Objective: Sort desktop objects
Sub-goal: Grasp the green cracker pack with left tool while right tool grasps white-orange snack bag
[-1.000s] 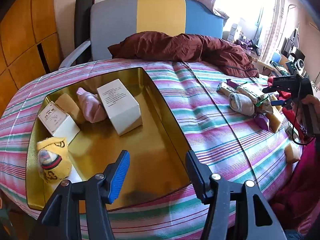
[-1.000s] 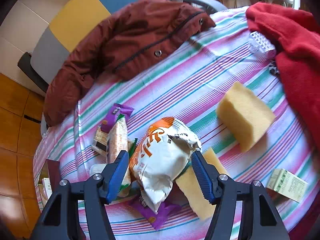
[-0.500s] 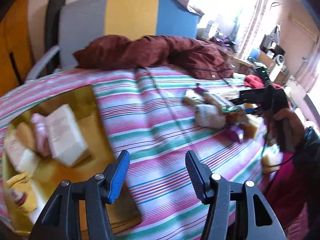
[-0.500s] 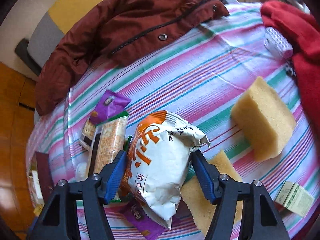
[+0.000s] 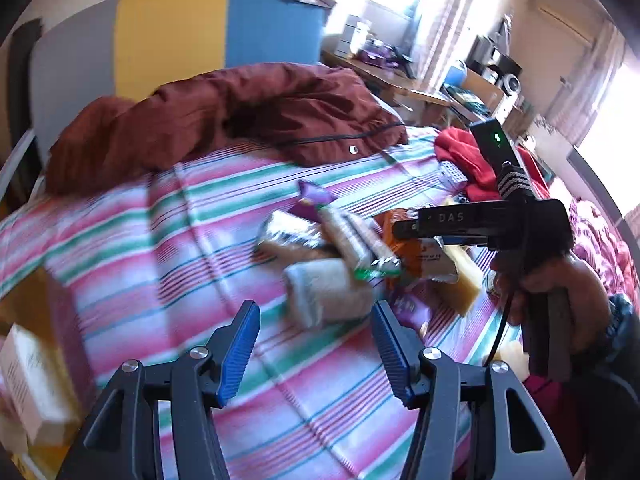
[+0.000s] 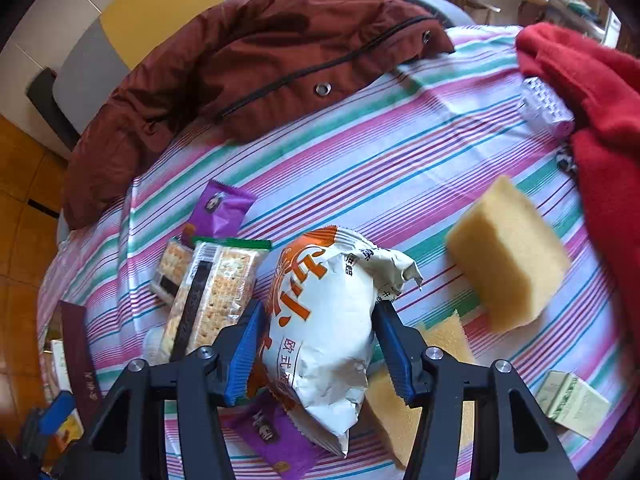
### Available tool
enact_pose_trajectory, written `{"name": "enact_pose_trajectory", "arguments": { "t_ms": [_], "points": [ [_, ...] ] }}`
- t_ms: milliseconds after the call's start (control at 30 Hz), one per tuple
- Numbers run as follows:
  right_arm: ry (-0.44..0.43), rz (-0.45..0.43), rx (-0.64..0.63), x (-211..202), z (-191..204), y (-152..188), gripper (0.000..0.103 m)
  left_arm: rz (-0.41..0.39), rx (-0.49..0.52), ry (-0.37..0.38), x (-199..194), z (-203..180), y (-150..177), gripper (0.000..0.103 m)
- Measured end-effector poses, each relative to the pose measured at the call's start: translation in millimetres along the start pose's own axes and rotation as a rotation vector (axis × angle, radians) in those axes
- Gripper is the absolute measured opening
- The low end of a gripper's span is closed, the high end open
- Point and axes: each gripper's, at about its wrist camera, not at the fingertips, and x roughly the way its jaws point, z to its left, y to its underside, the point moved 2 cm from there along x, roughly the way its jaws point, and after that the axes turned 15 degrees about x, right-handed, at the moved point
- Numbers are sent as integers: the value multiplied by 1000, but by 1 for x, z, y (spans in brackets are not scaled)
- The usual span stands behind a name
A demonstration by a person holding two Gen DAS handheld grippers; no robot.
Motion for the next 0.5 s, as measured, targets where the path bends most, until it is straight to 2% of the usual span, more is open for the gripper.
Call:
{"name": "enact_pose_trajectory", "arguments": {
  "t_ms": [167, 400, 500],
  "points": [
    [-5, -26, 19, -6, -5, -5, 57, 28, 68, 35, 33, -21, -27, 58],
    [35, -119, -10, -21, -2, -10, 57, 101, 114, 21, 80, -38, -49, 58],
    [53, -185, -14, -33, -4, -14, 56, 130, 108, 17, 98, -38, -54, 58]
  ]
}}
